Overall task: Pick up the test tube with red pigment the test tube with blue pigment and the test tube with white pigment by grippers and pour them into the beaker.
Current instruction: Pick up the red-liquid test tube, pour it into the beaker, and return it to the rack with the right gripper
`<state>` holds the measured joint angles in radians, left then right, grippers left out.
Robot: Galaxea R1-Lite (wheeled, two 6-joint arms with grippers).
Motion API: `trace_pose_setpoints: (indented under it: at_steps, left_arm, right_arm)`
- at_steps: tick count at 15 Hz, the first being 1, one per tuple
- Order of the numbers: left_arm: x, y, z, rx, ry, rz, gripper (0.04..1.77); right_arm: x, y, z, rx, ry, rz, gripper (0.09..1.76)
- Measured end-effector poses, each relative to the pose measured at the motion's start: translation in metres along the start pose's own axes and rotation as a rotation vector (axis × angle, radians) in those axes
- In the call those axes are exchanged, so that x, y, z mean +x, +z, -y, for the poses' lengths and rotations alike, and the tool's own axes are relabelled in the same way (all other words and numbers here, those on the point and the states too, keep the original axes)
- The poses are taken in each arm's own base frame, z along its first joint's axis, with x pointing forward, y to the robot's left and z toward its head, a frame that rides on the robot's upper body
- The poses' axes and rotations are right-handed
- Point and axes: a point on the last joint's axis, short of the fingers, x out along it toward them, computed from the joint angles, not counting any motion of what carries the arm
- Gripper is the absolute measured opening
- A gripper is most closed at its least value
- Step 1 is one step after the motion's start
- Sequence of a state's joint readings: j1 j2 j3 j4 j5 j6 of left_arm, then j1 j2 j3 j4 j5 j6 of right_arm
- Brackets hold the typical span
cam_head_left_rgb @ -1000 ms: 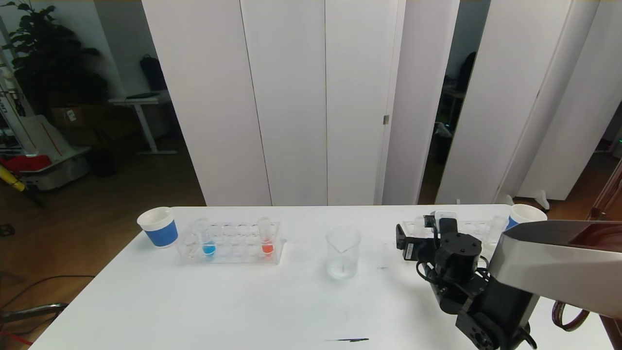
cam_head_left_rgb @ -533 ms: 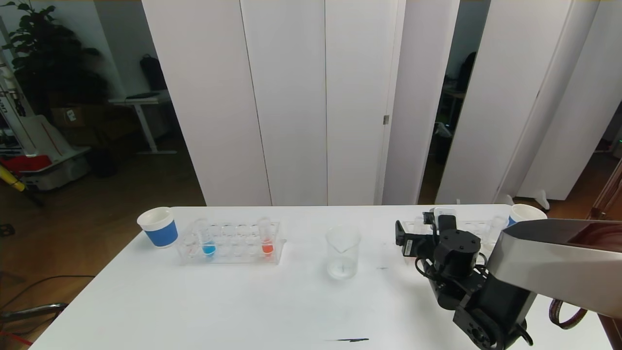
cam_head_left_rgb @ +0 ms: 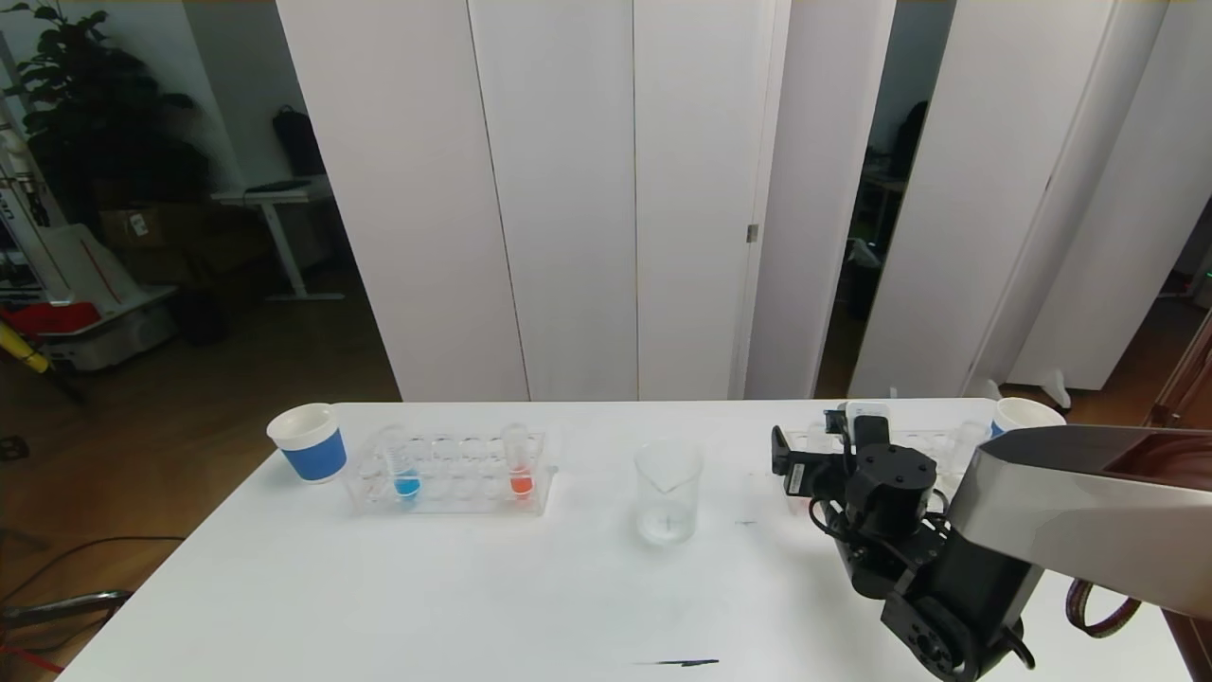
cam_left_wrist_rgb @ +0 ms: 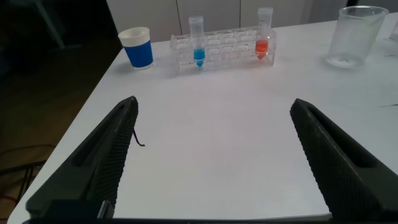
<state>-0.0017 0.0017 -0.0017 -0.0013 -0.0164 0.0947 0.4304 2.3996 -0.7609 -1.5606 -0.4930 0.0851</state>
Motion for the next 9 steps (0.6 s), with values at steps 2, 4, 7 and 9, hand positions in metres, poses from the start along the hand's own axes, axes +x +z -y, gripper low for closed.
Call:
trace_pose_setpoints:
  at_steps: [2,4,7,9]
  left_arm:
    - [0.0000,0.0000,0.0000,0.000,0.000,0.000,1.75]
    - [0.0000,0.0000,0.0000,0.000,0.000,0.000,1.75]
    - [0.0000,0.0000,0.0000,0.000,0.000,0.000,1.75]
    - [0.0000,0.0000,0.0000,0.000,0.000,0.000,1.75]
  right_arm:
    - [-0.0002,0.0000,-0.0007,-0.001,0.001,0.001,1.75]
    - [0.0002,-0.0002,-0.0016,-0.002,0.003,0.002,1.43]
    - [0.0004,-0.0010,-0.0017,-0.012,0.001,0.001,0.42]
    - [0.0009,-0.0004,-0.0021,-0.011,0.001,0.004,0.66]
